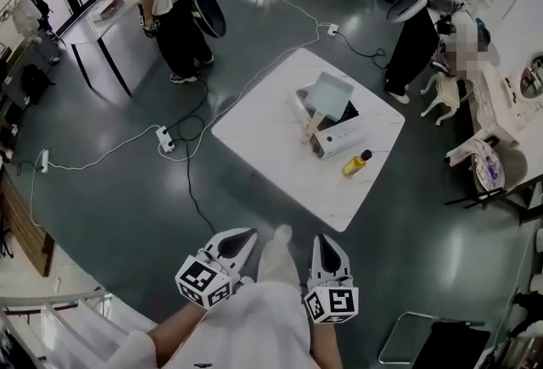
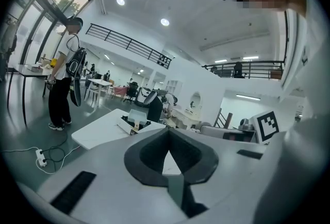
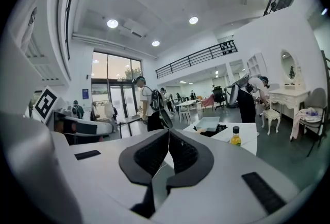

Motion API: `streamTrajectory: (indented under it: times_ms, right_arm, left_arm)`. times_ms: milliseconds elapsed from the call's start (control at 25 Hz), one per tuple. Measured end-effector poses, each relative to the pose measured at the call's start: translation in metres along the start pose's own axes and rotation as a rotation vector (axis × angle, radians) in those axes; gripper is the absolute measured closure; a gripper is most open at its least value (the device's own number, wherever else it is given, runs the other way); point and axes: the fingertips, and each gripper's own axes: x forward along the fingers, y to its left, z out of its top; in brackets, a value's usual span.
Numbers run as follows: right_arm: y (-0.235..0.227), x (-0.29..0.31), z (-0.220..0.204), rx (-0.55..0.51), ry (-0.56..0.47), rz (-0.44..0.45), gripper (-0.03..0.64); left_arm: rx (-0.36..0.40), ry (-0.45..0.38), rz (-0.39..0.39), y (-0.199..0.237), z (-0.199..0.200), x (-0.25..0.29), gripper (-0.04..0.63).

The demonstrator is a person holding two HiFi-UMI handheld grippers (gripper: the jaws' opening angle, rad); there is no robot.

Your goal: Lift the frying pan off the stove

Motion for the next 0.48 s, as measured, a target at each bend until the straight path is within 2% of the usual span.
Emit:
streamTrajectory:
  times_ms: [280,480]
  right_arm:
    - [-0.065,0.072,0.007,0.008,0.03,-0.023,0.617]
    - [-0.104,0.128,0.016,0.009,0.057,0.016,0.617]
  left_arm:
    - [0.026,0.037,-0.038,0.028,0.03,0.094,0.595]
    - [0.042,0.055,-0.039,0.047,0.054,0.168,0.595]
